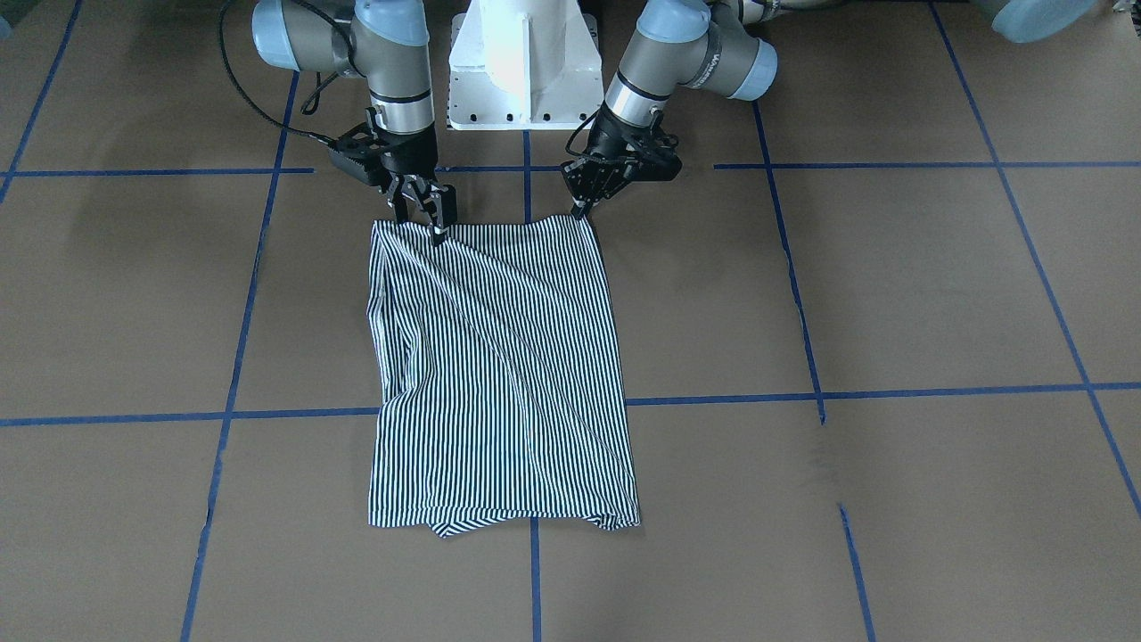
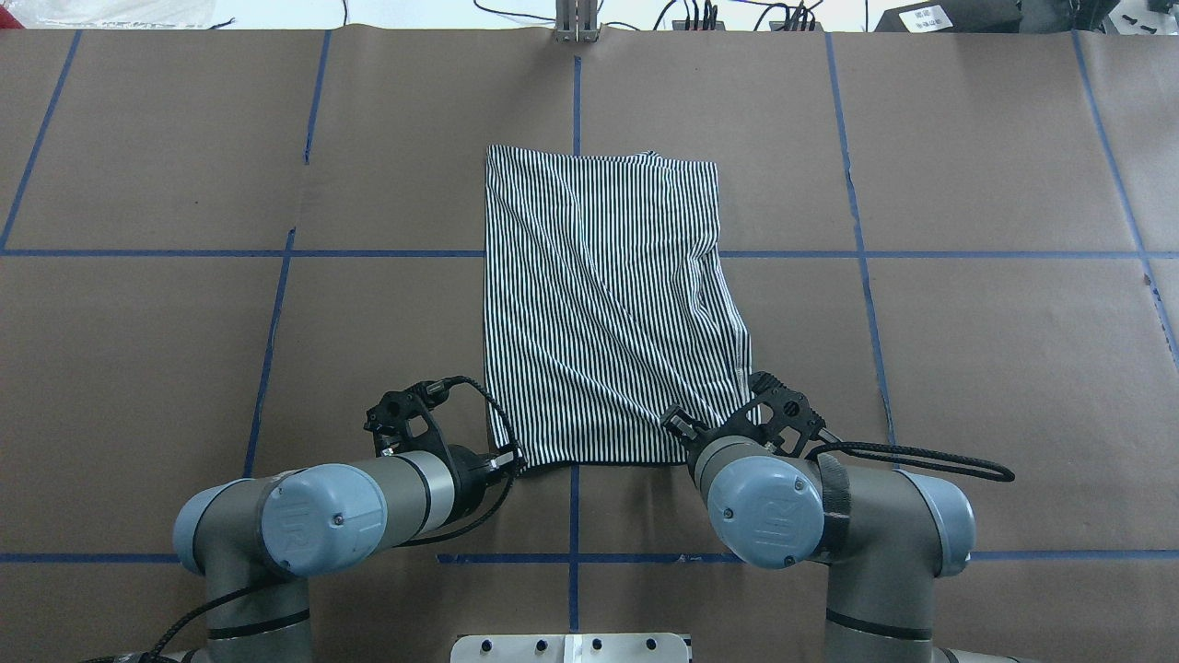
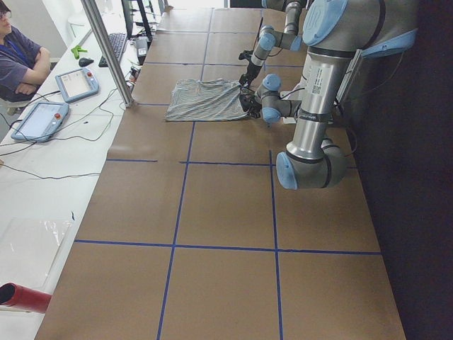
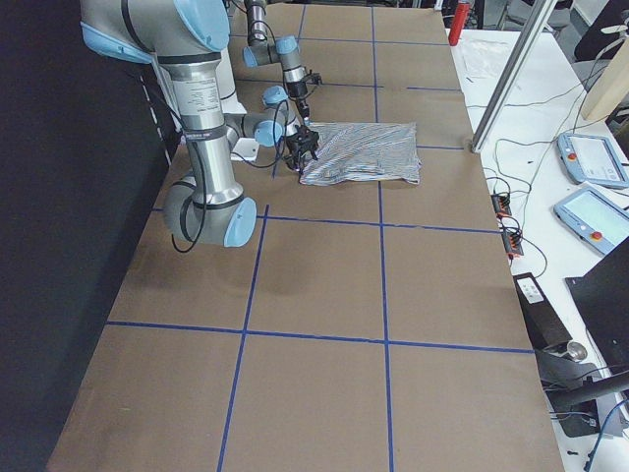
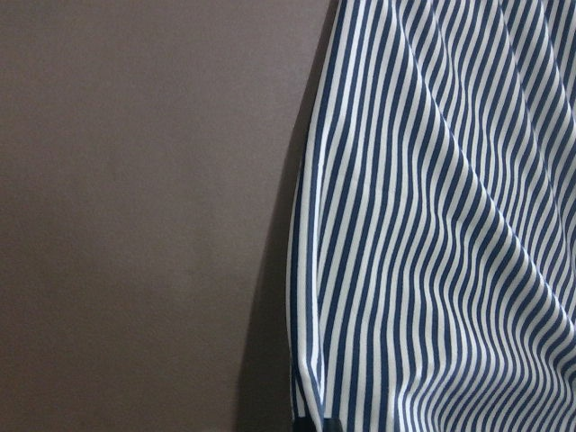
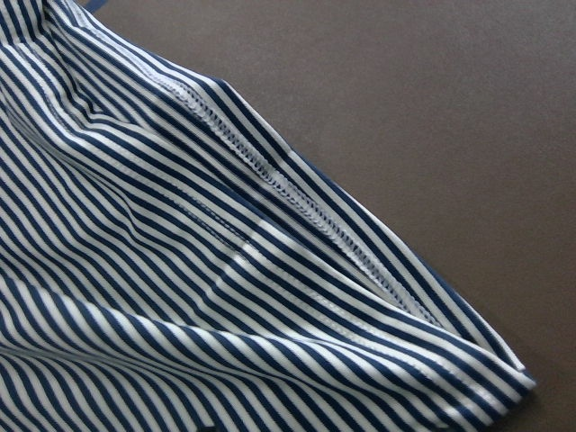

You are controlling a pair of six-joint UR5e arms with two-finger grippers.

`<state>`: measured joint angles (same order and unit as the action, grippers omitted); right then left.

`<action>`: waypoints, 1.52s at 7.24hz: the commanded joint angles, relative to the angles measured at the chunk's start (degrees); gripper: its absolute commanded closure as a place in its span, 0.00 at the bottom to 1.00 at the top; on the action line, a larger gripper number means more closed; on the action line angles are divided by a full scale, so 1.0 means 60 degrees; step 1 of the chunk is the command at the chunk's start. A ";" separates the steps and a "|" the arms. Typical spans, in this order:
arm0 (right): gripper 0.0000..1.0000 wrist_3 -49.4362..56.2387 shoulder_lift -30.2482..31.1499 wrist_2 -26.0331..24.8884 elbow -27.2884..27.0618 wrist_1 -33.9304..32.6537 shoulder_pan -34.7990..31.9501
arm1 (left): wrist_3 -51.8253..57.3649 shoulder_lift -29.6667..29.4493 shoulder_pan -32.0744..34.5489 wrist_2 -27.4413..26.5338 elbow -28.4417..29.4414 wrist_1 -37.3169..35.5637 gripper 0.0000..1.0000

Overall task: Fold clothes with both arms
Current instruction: 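Lower both grippers onto the shirt's near edge and grasp it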

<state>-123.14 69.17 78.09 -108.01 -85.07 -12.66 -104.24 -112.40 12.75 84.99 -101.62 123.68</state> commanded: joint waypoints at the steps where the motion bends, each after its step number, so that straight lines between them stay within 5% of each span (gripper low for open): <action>1: 0.16 0.0000 -0.0015 -0.0021 0.0056 0.0042 0.0029 | 0.0000 0.0012 0.0000 0.0000 0.0003 0.0011 1.00; 5: 0.22 0.0000 -0.0176 -0.0036 0.0233 0.0057 0.0029 | 0.0000 0.0012 0.0000 0.0000 0.0003 0.0011 1.00; 6: 0.35 -0.0014 -0.0205 -0.0079 0.0233 0.0057 0.0029 | 0.0000 0.0012 0.0000 0.0000 0.0003 0.0011 1.00; 8: 0.81 -0.0278 -0.0235 -0.0124 0.0233 0.0072 0.0029 | 0.0000 0.0012 -0.0015 0.0000 0.0017 0.0011 1.00; 9: 0.83 -0.0307 -0.0278 -0.0124 0.0247 0.0072 0.0015 | 0.0000 0.0012 -0.0015 0.0000 0.0017 0.0011 1.00; 10: 1.00 -0.0598 -0.0279 -0.0124 0.0233 0.0072 0.0015 | 0.0000 0.0012 -0.0015 0.0000 0.0017 0.0011 1.00; 11: 1.00 -0.0687 -0.0337 -0.0269 0.0233 0.0072 0.0000 | 0.0000 0.0012 -0.0015 0.0000 0.0017 0.0011 1.00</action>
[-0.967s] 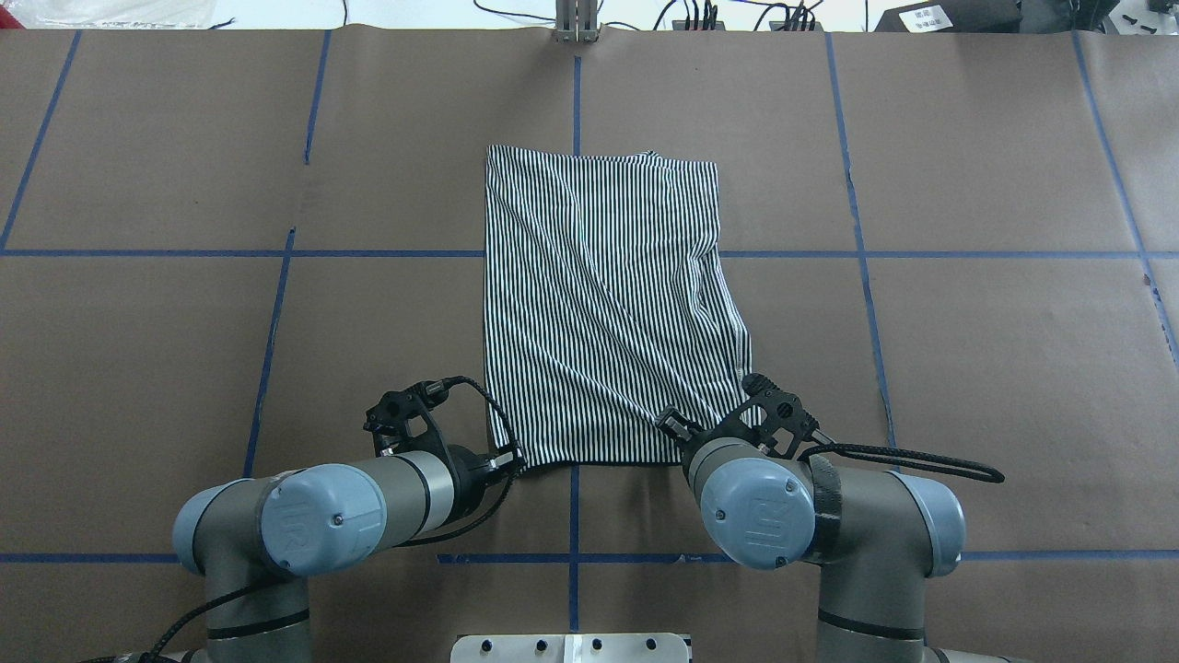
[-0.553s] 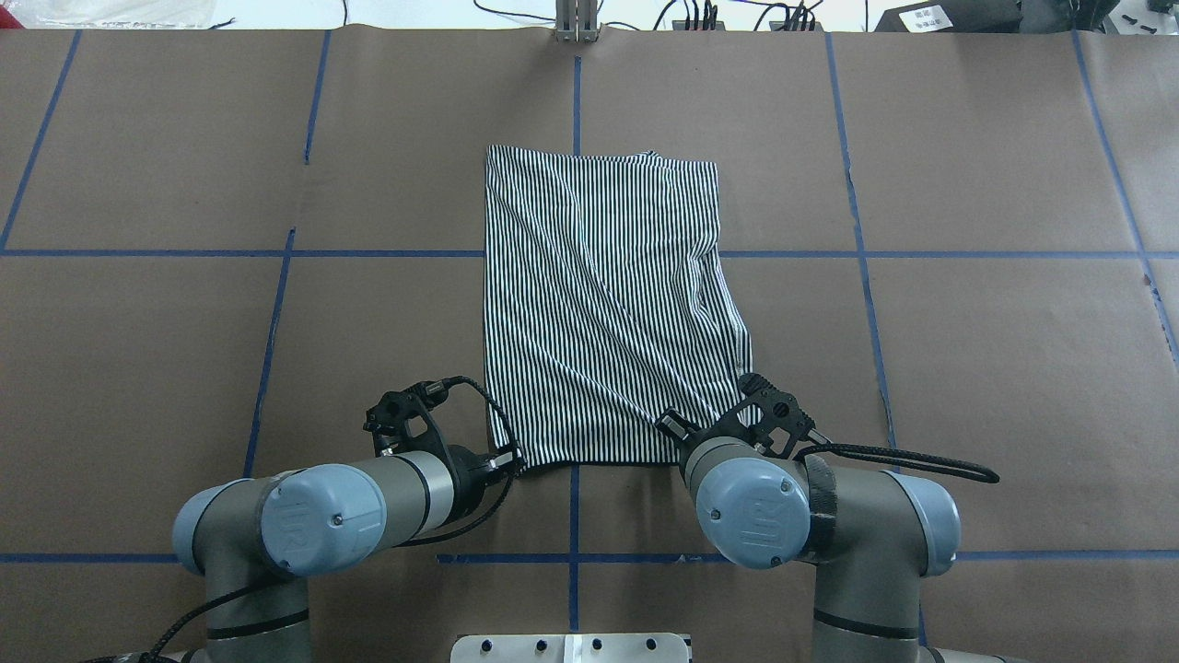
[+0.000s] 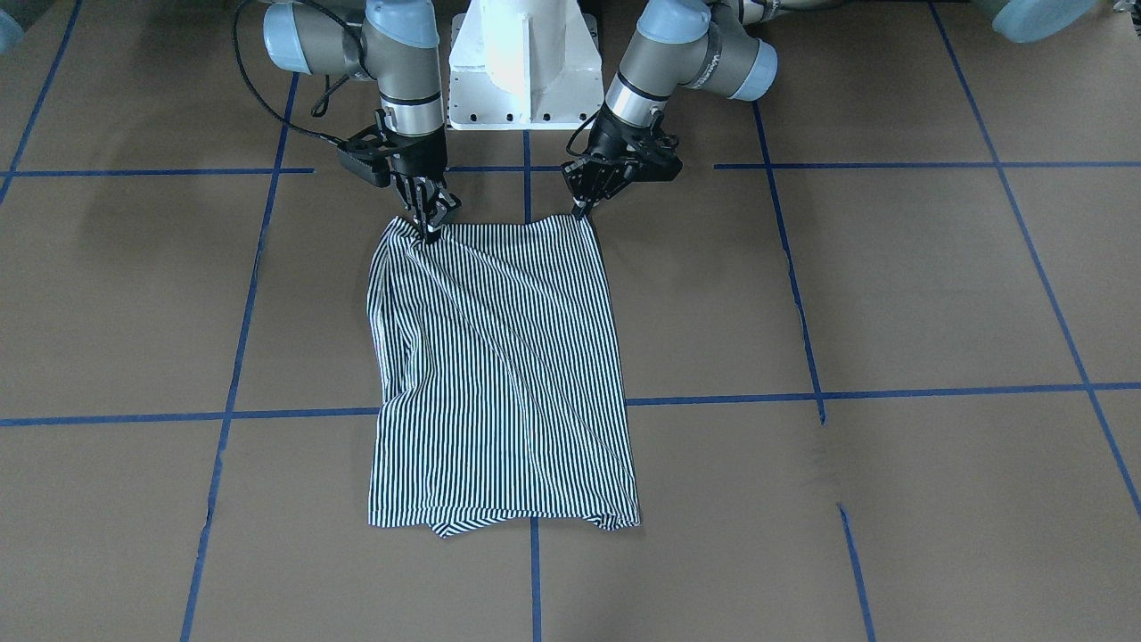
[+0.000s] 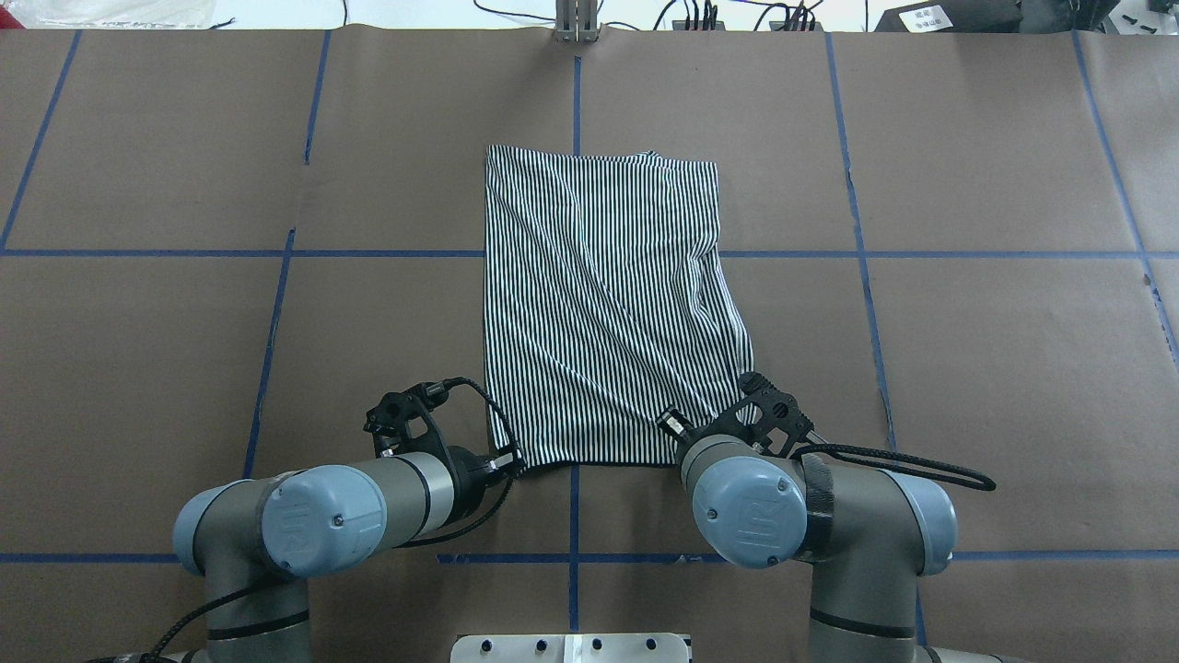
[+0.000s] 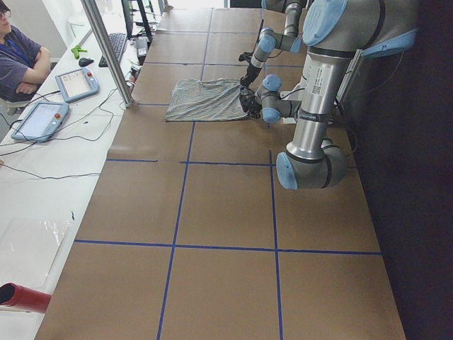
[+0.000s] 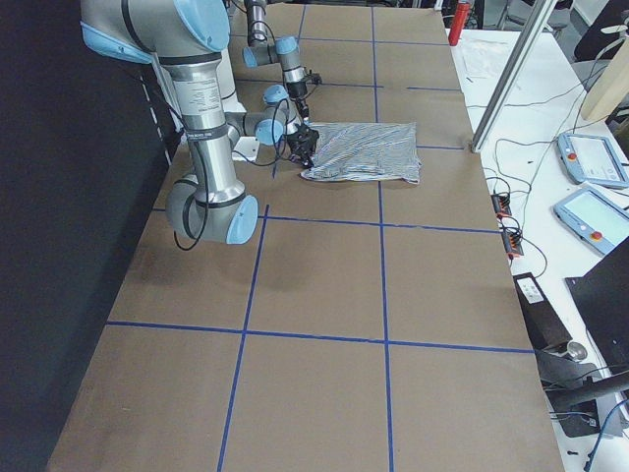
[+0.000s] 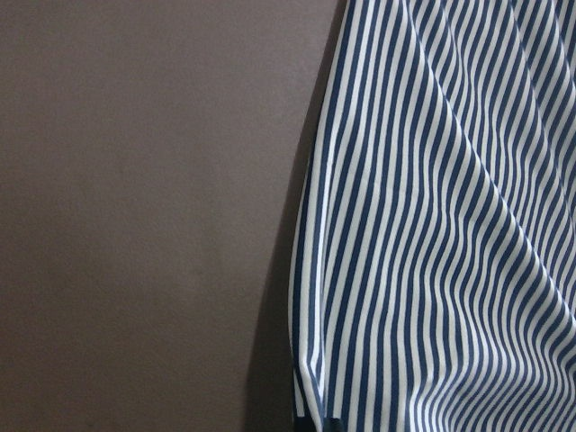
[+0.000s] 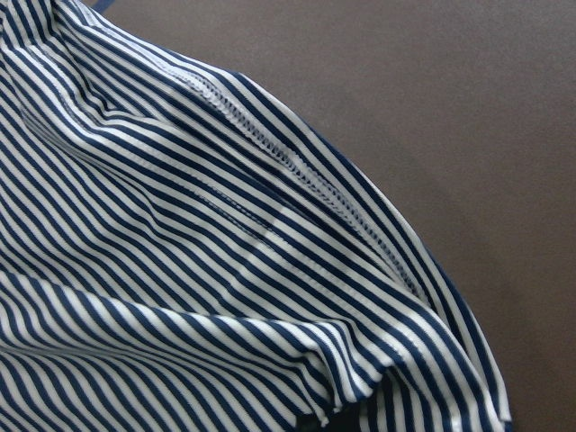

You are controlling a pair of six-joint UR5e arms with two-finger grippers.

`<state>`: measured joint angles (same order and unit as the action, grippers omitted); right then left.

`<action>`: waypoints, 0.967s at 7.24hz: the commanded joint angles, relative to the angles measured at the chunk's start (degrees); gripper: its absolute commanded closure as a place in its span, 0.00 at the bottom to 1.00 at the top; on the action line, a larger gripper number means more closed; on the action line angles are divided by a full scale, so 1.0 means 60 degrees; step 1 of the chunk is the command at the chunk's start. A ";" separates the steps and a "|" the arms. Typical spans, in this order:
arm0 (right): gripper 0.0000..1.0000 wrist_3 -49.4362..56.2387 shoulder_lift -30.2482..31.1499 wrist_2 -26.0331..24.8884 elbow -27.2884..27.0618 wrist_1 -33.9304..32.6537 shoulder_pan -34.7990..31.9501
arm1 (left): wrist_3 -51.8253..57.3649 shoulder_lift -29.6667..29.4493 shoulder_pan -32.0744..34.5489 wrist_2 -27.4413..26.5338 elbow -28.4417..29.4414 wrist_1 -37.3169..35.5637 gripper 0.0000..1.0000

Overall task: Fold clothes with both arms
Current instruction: 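Lower both grippers onto the shirt's near edge and grasp it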

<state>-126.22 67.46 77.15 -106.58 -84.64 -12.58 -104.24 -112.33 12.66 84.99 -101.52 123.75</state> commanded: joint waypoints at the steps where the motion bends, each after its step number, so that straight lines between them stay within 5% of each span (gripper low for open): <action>1: 1.00 -0.0175 -0.0067 -0.0114 -0.0005 0.0001 -0.0012 | 0.0000 -0.0014 0.0000 0.0000 -0.0014 0.0000 1.00; 6: 1.00 -0.0160 -0.0418 -0.0114 -0.0267 -0.0087 -0.0217 | 0.0377 0.0015 0.0087 0.0073 -0.0772 -0.0102 1.00; 7: 1.00 -0.0146 -0.0389 -0.0099 -0.0935 -0.0363 -0.0261 | 0.0598 0.0073 0.0160 0.0073 -0.1269 -0.0393 1.00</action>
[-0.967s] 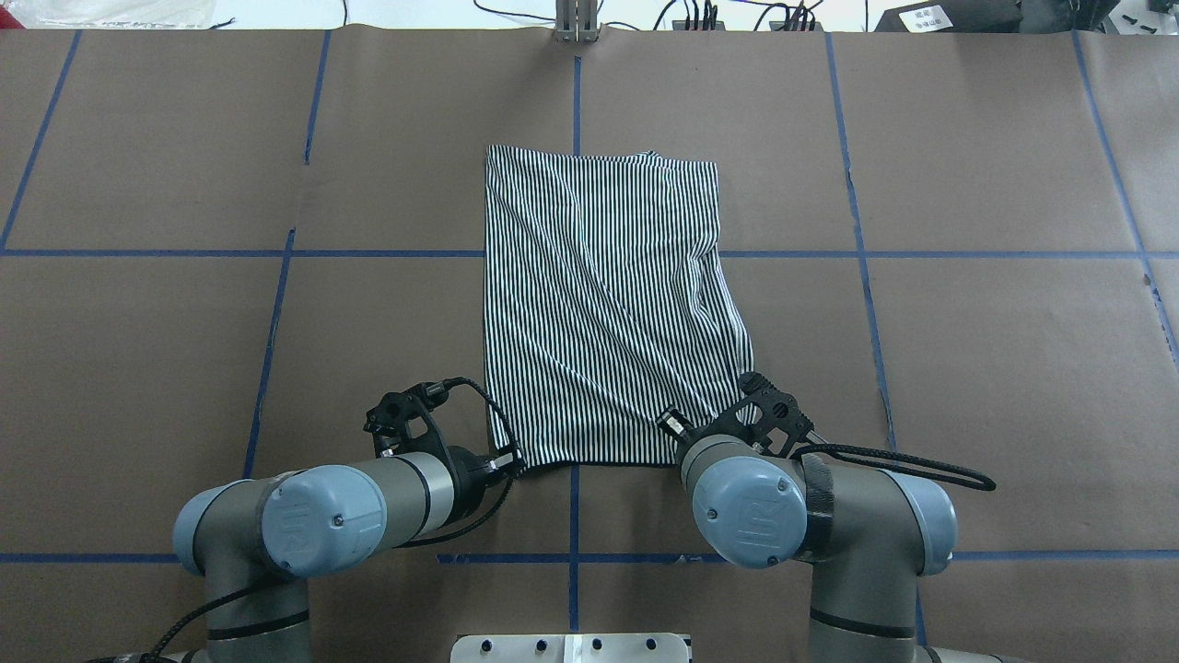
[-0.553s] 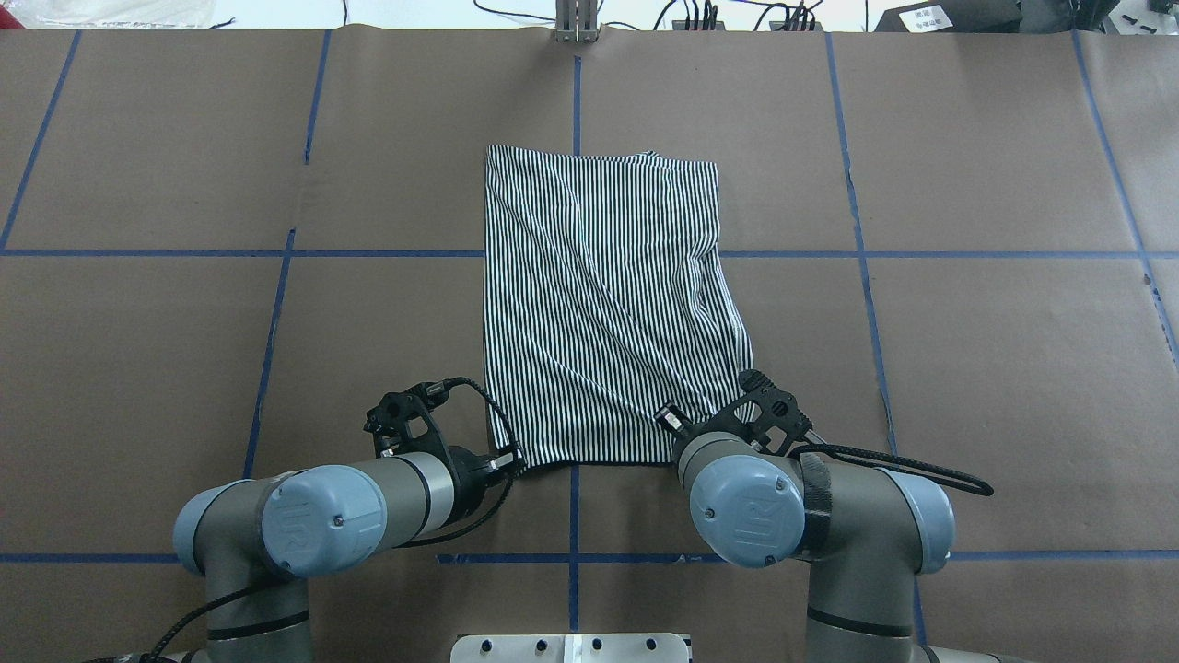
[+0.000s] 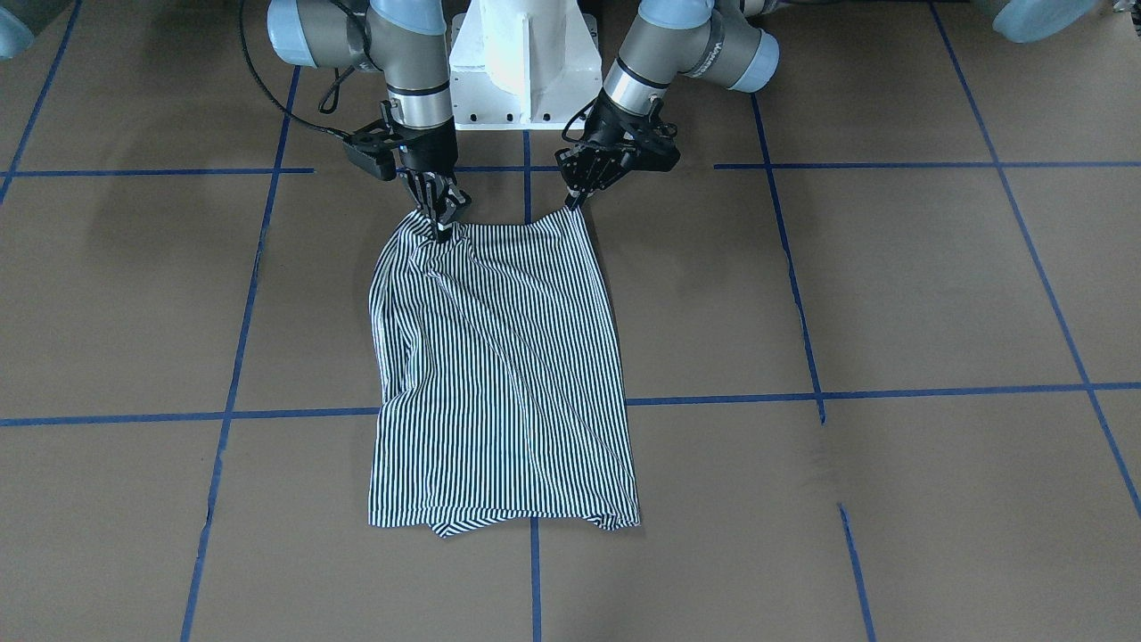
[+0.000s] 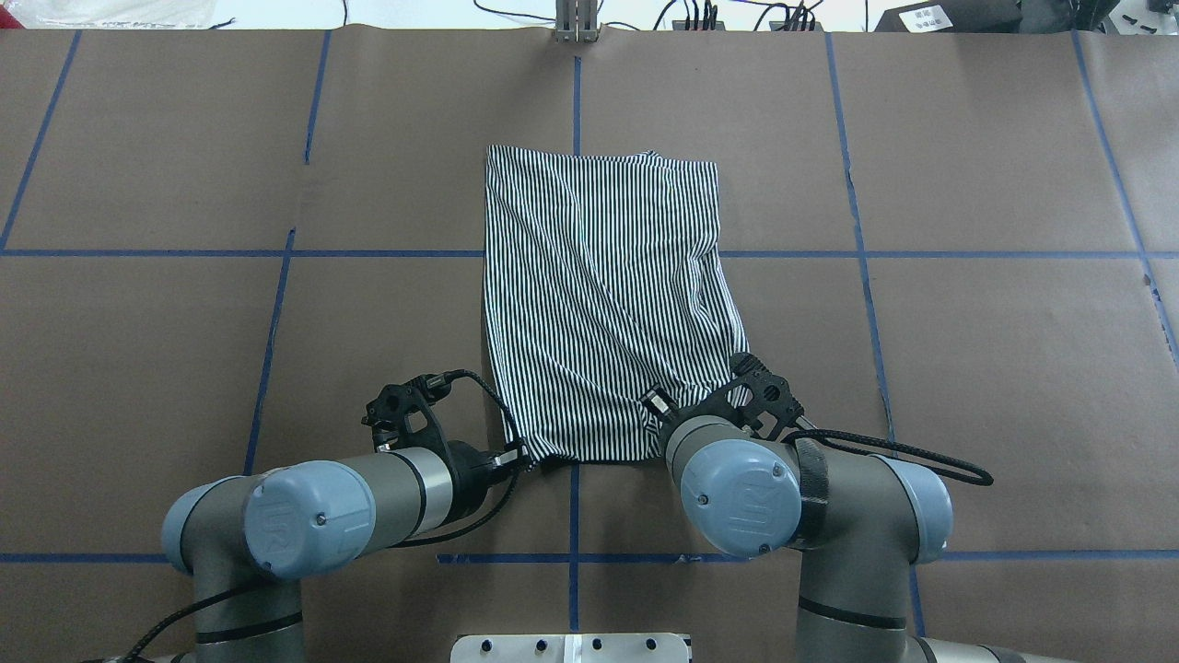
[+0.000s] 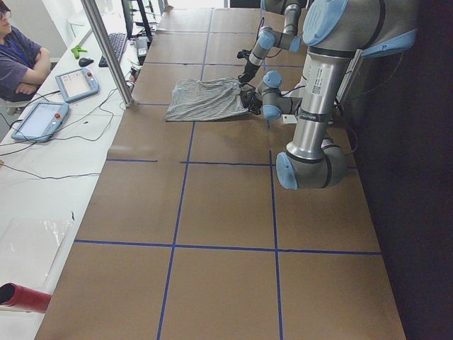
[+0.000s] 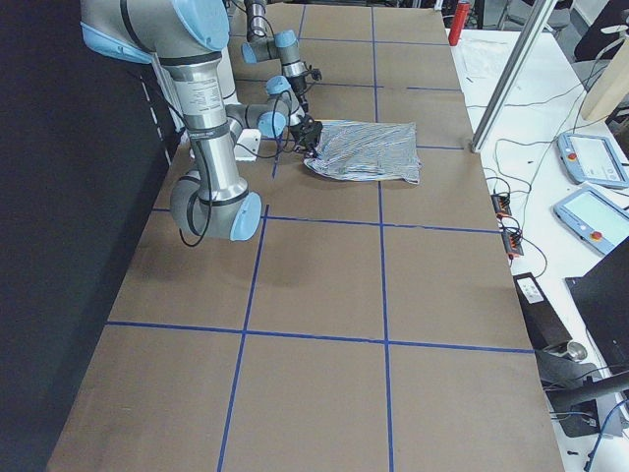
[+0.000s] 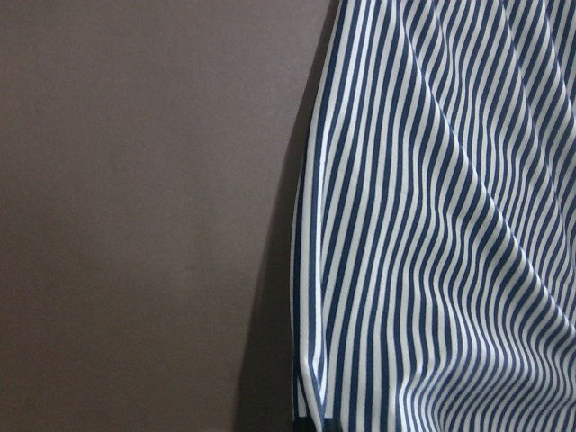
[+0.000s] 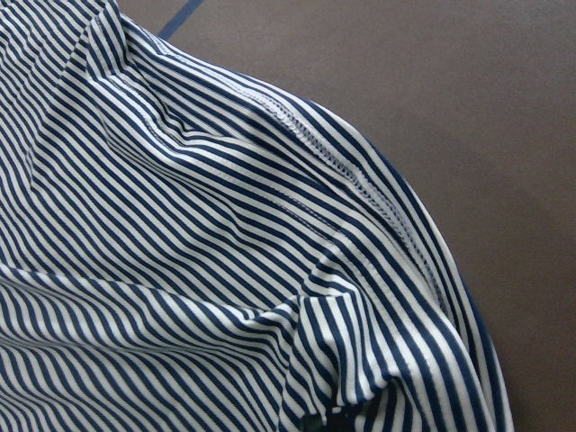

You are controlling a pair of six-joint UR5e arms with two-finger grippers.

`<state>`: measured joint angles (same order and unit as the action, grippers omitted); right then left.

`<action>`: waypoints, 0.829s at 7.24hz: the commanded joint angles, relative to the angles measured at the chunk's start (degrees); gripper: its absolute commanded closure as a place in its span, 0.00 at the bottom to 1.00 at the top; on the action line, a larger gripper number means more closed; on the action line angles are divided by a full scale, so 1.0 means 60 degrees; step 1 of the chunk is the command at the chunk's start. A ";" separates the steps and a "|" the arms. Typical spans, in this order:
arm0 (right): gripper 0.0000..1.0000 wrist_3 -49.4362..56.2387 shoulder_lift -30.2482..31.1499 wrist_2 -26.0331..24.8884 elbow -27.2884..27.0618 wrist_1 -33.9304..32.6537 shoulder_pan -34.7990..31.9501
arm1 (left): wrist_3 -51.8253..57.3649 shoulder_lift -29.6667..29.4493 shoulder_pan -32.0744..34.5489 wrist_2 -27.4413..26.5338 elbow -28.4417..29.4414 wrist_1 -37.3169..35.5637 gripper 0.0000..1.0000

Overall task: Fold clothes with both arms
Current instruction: 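Lift the near edge with both grippers and fold it over toward the far edge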

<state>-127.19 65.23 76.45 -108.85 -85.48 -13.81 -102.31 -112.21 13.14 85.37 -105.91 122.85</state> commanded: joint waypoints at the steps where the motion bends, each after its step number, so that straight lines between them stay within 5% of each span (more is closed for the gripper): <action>1: 1.00 0.0002 -0.0032 0.0060 -0.1666 -0.1343 -0.0027 | 0.0279 0.0054 0.0124 0.0271 -0.1484 -0.1275 1.00; 4: 1.00 -0.0421 -0.0032 0.0396 -0.4817 -0.4406 0.0469 | 0.0265 -0.0034 0.0154 0.1077 -0.5232 -0.5433 1.00; 6: 1.00 -0.0409 -0.0294 0.0368 -0.4406 -0.4607 0.0574 | 0.0294 -0.0078 0.0226 0.1124 -0.5218 -0.5929 1.00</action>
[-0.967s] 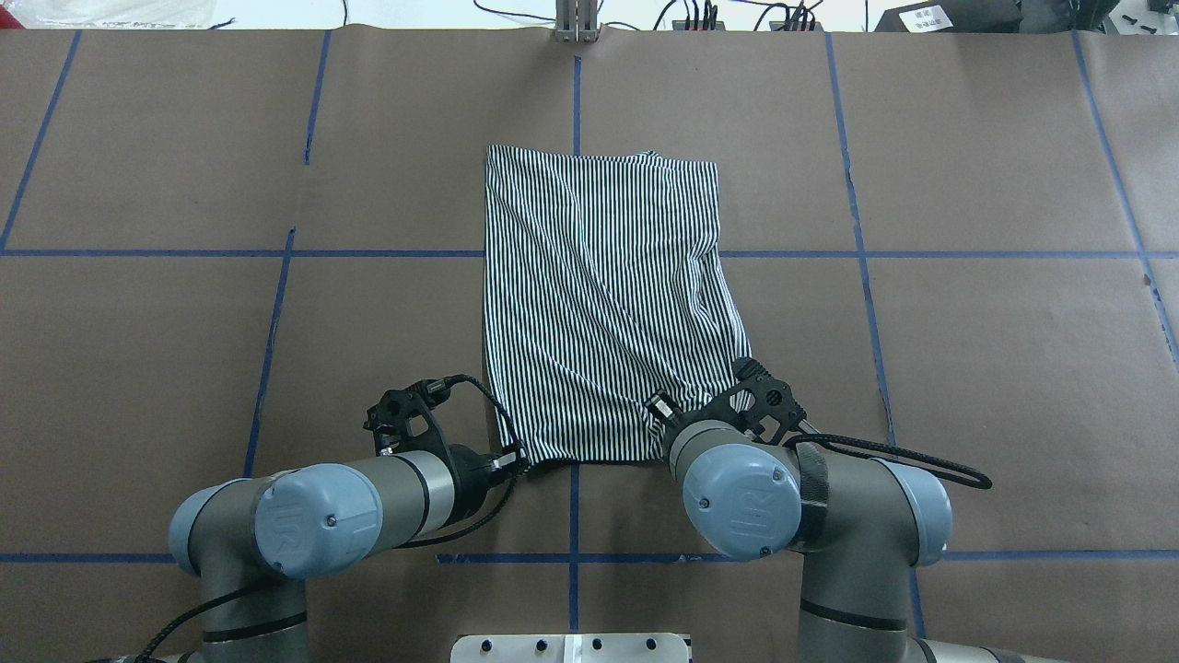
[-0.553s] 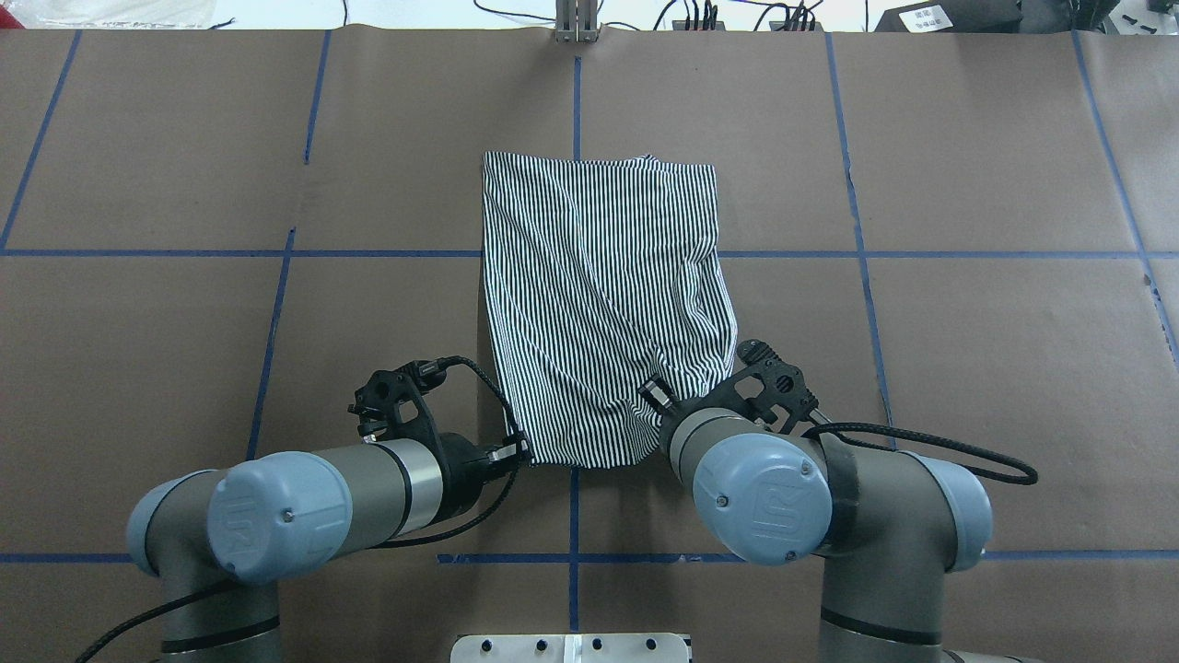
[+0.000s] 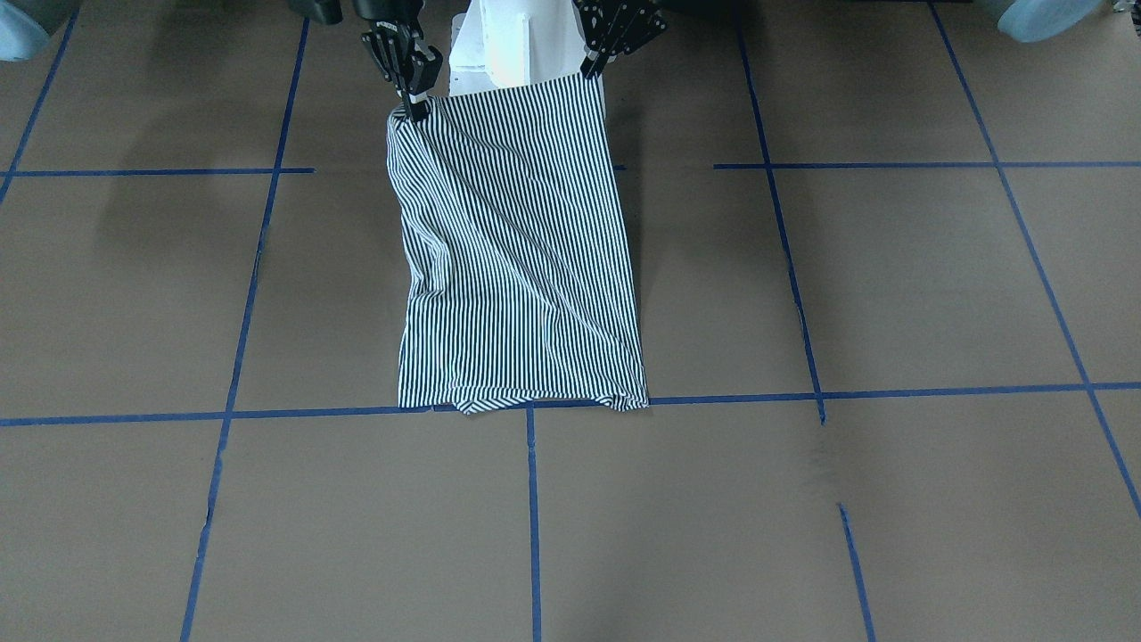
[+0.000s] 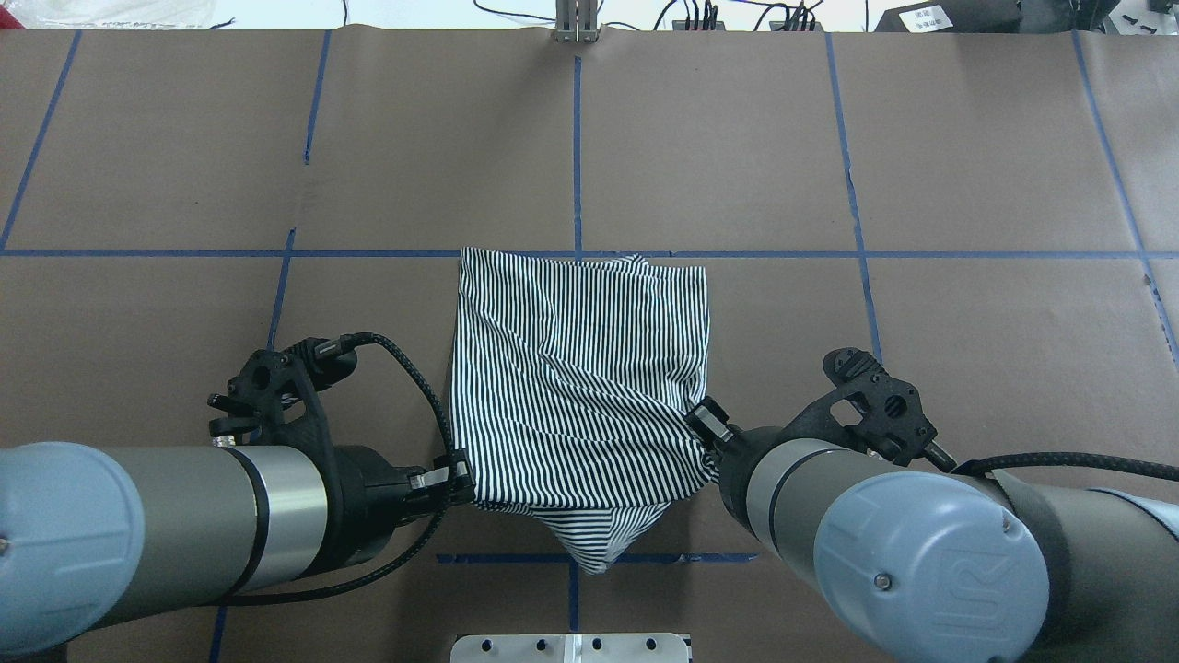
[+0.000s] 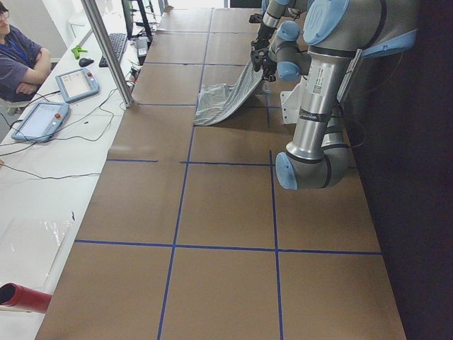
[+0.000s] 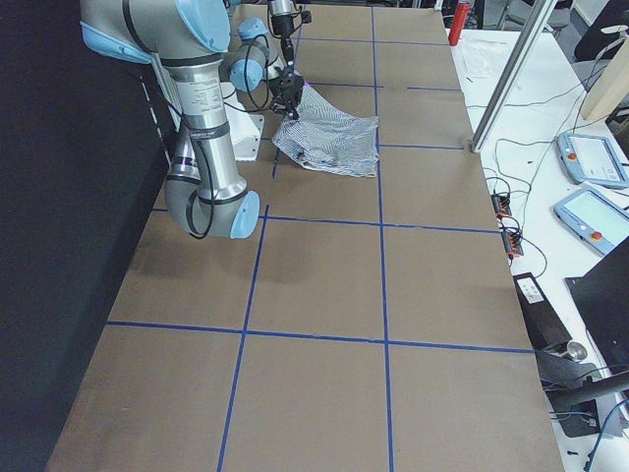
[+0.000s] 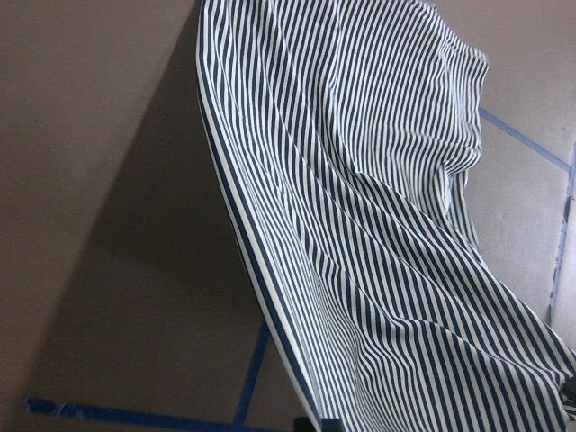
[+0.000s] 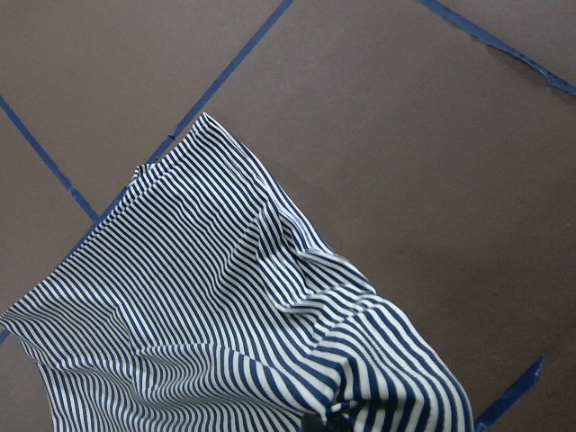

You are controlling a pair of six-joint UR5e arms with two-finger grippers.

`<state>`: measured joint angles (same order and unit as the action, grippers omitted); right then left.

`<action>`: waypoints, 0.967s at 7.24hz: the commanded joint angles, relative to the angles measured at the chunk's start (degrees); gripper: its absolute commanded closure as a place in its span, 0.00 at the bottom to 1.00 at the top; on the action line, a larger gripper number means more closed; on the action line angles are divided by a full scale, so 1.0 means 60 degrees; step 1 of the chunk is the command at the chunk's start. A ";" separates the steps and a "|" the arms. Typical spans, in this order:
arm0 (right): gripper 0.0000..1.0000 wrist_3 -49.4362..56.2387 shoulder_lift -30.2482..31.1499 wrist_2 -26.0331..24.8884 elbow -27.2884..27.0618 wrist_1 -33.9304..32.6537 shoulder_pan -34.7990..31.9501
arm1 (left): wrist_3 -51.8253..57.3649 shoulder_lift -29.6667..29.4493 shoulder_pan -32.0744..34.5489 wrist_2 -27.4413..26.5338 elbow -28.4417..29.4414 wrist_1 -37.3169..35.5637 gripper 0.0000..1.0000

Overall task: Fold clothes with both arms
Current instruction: 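Lift the near edge with both grippers and fold it over toward the far edge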

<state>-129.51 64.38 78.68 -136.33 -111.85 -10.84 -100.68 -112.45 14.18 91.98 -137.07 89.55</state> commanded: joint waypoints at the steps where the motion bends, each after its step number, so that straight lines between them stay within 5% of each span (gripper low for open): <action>1: 1.00 0.0109 -0.0560 -0.0046 0.0772 -0.0183 -0.0010 | 0.0515 -0.0458 0.0503 0.0036 0.0603 -0.0380 1.00; 4: 1.00 0.0636 -0.1208 0.0026 0.2207 0.0501 -0.1164 | 0.2141 -0.1426 0.2435 0.0196 0.2464 -0.0307 1.00; 7: 1.00 0.1192 -0.2009 0.0056 0.4386 0.1735 -0.2161 | 0.2819 -0.2042 0.3494 0.0666 0.4702 0.1050 1.00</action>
<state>-123.73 55.43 78.90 -116.16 -103.52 -21.42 -85.11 -123.07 33.13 95.45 -114.96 92.24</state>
